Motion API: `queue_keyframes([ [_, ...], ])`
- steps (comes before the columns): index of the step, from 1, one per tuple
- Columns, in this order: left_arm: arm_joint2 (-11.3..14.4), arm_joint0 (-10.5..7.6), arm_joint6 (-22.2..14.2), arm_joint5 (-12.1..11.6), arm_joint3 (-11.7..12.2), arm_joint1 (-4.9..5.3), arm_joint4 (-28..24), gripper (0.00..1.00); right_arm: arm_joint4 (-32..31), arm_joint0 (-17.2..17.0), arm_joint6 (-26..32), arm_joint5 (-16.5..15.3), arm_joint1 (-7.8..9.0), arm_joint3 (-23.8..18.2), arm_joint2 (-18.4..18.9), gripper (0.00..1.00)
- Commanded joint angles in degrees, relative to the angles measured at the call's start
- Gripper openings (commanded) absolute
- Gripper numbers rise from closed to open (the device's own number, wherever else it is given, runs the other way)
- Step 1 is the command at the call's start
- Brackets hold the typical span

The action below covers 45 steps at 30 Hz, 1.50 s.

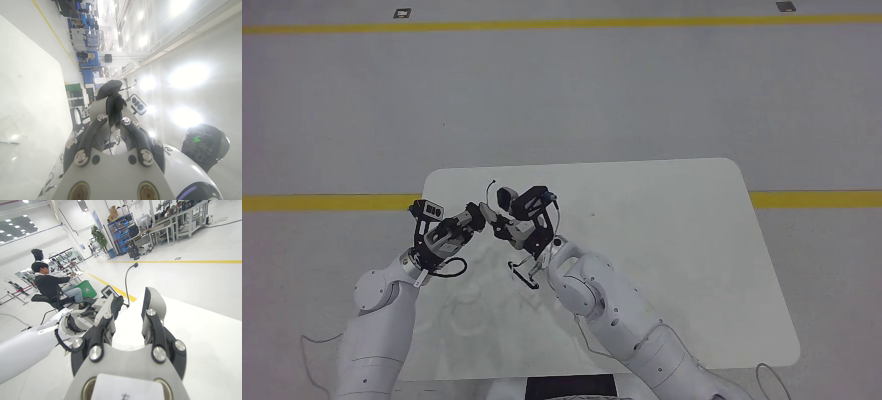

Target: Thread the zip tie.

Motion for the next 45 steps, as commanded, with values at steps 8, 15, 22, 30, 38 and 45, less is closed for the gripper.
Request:
queue_keyframes([
  [8, 0.0, 0.0, 0.0, 0.0, 0.0, 0.0, 0.0, 0.0, -2.7, -1.7, -2.5, 0.6, 0.75, -1.4, 2.0, 0.3],
  [15, 0.4, 0.04, 1.2, 0.9, -0.7, 0.05, 0.2, 0.0, -6.8, -4.6, -2.9, -0.4, 2.27, -4.0, 5.9, 0.33],
  [22, 0.0, 0.76, -0.2, 16.4, -3.0, 0.71, -9.7, 0.0, -12.1, -6.1, -4.7, 1.5, 3.2, -5.9, 8.0, 0.41],
  [30, -2.4, 0.06, -1.1, 26.7, -3.6, 2.0, -12.2, 0.0, -12.1, -6.1, -4.8, 1.6, 3.2, -5.9, 8.0, 1.0],
  [38, -2.1, 0.02, 0.0, 27.5, -3.4, 1.92, -13.6, 0.0, -12.9, -6.0, -4.6, 1.5, 3.25, -5.9, 7.9, 1.0],
  [45, -0.7, 1.22, 0.8, 39.0, -3.1, 2.54, -23.0, 0.0, -23.4, -4.9, -5.0, 1.2, 3.8, -5.0, 5.9, 1.0],
])
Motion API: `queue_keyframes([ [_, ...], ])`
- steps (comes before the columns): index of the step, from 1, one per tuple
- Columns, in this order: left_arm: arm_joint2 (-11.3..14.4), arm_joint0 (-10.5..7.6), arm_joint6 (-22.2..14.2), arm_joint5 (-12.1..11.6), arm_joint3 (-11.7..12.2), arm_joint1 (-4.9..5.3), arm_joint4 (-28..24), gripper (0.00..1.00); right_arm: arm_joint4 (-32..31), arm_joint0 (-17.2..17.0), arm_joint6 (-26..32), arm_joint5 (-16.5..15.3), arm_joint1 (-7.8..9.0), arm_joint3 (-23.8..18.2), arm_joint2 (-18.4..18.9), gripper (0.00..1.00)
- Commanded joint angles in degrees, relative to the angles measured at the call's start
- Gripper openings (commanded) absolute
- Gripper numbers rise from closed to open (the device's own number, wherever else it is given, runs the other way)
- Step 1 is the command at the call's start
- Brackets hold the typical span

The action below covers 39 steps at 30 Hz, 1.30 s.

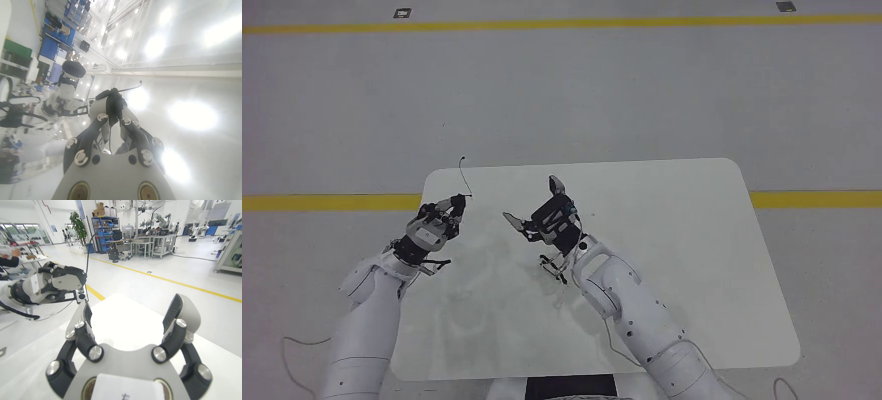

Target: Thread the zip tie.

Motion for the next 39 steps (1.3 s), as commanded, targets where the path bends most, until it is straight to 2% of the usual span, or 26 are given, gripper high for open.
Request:
queue_keyframes([
  [1, 1.4, 0.56, -0.8, -0.1, 0.8, 0.6, -2.2, 0.0, -0.7, 0.2, -0.7, 0.3, -0.03, 0.5, -0.5, 1.0],
  [6, 5.2, 0.48, -2.4, -0.1, 3.2, 2.95, -6.2, 0.0, -1.9, 1.5, -1.2, 0.2, -0.16, 2.1, -1.6, 1.0],
  [9, 7.6, -0.22, -2.5, -0.1, 4.3, 4.69, -9.6, 0.0, 0.3, 2.3, -0.9, -2.6, -0.29, 3.1, -2.3, 1.0],
  [16, 7.6, -0.22, -2.5, -0.1, 4.3, 4.69, -9.6, 0.0, -0.4, 2.6, 0.0, -3.0, -0.22, 3.3, -2.3, 1.0],
  [18, 8.1, -0.23, -0.3, -0.1, 4.1, 4.62, -10.3, 0.0, -0.4, 2.6, 0.0, -3.0, -0.22, 3.3, -2.3, 1.0],
  [21, 9.8, 0.02, 1.0, -0.1, 4.6, 4.58, -14.3, 0.0, -0.3, 2.3, -0.2, -3.1, -0.24, 3.0, -3.0, 1.0],
  [24, 11.6, 0.16, 2.1, -0.1, 4.8, 4.97, -18.8, 0.0, 0.0, 2.4, -1.1, -2.4, -0.43, 3.4, -3.8, 1.0],
  [26, 12.9, 0.37, 2.9, -0.1, 4.6, 5.37, -22.2, 0.0, 0.5, 2.7, -1.9, -1.6, -0.62, 4.0, -4.3, 1.0],
  [30, 15.7, 0.64, 4.7, -0.1, 3.9, 6.41, -29.2, 0.0, 4.5, 3.1, -3.7, -2.2, -1.07, 4.8, -4.9, 1.0],
  [39, 15.7, 0.64, 4.7, -0.1, 3.9, 6.41, -29.2, 0.0, 3.0, 3.2, -3.5, -1.8, -1.01, 4.5, -5.2, 1.0],
])
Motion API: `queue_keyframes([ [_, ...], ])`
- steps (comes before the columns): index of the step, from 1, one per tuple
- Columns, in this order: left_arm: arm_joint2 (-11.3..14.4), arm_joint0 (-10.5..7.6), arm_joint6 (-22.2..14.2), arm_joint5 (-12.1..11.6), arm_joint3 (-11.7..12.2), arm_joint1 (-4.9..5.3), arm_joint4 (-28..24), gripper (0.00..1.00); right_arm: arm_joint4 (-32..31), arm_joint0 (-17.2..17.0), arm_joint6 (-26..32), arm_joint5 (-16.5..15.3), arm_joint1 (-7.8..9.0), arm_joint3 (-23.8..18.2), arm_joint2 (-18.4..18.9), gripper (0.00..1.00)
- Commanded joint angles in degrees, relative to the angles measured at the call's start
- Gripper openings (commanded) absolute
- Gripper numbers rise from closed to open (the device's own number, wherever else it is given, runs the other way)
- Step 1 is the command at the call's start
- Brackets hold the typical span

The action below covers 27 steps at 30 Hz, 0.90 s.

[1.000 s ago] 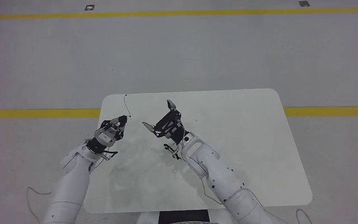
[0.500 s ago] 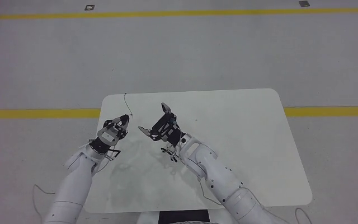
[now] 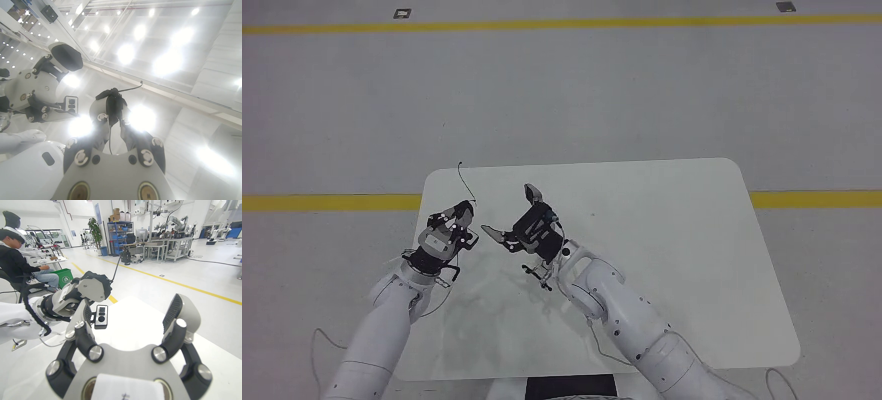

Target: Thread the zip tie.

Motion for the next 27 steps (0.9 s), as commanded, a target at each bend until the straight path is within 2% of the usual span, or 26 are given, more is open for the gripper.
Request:
queue_keyframes([
  [1, 0.0, 0.0, 0.0, 0.0, 0.0, 0.0, 0.0, 0.0, -2.8, 0.1, 0.1, 0.9, 0.06, -0.5, -0.6, 1.0],
  [6, 0.0, 0.0, 0.0, 0.0, 0.0, 0.0, 0.0, 0.0, -5.4, 0.2, -0.9, 4.2, -0.2, -0.2, -2.0, 1.0],
  [7, 0.0, 0.0, 0.0, 0.0, 0.0, 0.0, 0.0, 0.0, -6.0, 0.3, -1.1, 4.8, -0.26, 0.0, -2.2, 0.97],
  [8, 0.0, 0.0, 0.0, 0.0, 0.0, 0.0, 0.0, 0.0, -6.3, 0.4, -1.3, 5.1, -0.31, 0.2, -2.4, 0.86],
  [9, 0.0, 0.0, 0.0, 0.0, 0.0, 0.0, 0.0, 0.0, -6.4, 0.4, -1.6, 5.3, -0.35, 0.3, -2.5, 0.53],
  [10, 0.0, 0.0, 0.0, 0.0, 0.0, 0.0, 0.0, 0.0, -6.4, 0.5, -1.8, 5.4, -0.41, 0.5, -2.7, 0.46],
  [12, 0.0, 0.0, 0.0, 0.0, 0.0, 0.0, 0.0, 0.0, -6.6, 0.8, -2.0, 5.5, -0.47, 0.7, -2.9, 0.38],
  [19, 0.0, 0.0, 0.0, 0.0, 0.0, 0.0, 0.0, 0.0, -6.4, 1.9, -2.1, 5.0, -0.89, 2.1, -4.1, 0.31],
  [22, 0.0, 0.0, 0.0, 0.0, 0.0, 0.0, 0.0, 0.0, -6.0, 2.3, -2.2, 5.0, -1.14, 2.7, -4.6, 0.23],
  [27, 0.0, 0.0, 0.0, 0.0, 0.0, 0.0, 0.0, 0.0, -5.6, 3.0, -2.6, 5.0, -1.51, 3.7, -5.3, 0.22],
])
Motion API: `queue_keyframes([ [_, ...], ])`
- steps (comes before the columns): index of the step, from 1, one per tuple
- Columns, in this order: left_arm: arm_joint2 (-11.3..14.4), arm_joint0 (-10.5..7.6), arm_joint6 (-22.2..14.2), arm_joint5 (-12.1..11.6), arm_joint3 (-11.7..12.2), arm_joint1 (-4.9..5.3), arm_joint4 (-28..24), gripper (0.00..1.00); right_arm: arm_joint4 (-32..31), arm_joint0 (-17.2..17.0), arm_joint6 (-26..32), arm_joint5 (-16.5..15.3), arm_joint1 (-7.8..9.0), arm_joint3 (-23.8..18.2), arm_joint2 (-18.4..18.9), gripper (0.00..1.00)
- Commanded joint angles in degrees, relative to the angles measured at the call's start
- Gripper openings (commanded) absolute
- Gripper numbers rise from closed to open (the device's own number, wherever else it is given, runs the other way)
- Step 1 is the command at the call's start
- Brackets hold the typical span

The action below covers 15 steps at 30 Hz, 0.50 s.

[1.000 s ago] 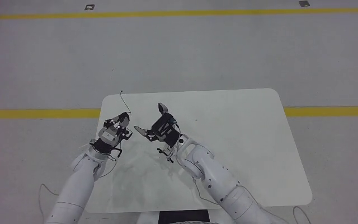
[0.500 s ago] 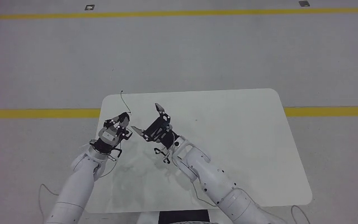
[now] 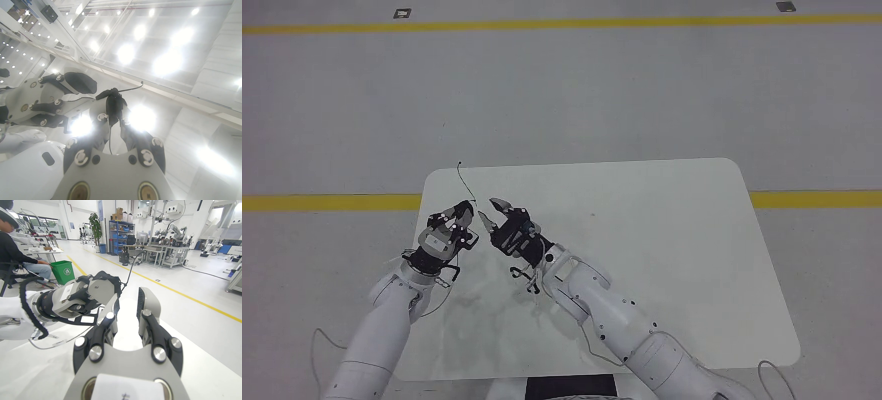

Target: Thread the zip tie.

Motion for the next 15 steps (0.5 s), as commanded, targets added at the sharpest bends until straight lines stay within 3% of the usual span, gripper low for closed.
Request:
queue_keyframes([
  [1, 0.0, 0.0, 0.0, 0.0, 0.0, 0.0, 0.0, 0.0, 0.1, 0.3, -0.1, 0.0, -0.12, 0.3, -0.2, 0.22],
  [15, 0.0, 0.0, 0.0, 0.0, 0.0, 0.0, 0.0, 0.0, 1.0, 2.2, -0.7, 0.1, -1.06, 2.6, -1.4, 0.18],
])
